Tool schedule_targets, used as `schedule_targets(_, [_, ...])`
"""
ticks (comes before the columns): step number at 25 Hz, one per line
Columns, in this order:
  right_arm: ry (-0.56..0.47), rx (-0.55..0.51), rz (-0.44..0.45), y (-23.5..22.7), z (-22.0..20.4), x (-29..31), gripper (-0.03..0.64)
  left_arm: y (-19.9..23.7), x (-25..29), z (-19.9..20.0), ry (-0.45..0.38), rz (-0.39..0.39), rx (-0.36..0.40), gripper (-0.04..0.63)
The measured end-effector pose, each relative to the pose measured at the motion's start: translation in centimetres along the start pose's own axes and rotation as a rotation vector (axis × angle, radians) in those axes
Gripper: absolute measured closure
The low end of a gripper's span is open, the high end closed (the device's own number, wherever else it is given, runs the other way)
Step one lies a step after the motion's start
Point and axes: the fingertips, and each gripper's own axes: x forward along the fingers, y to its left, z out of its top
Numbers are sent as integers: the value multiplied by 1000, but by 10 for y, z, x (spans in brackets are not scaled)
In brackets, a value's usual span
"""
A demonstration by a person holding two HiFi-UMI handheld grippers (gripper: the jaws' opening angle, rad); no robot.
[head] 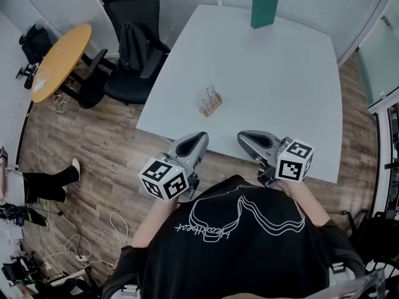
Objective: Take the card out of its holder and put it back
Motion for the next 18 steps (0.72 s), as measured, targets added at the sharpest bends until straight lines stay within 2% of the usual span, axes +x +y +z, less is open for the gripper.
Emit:
schedule_targets(6, [-1, 19, -28, -21, 3, 21, 607, 38, 13, 4, -10, -11, 29, 580])
schedule_targets(18, [-8, 52, -92, -58, 1, 33, 607, 106, 50, -14, 57, 27, 41, 580])
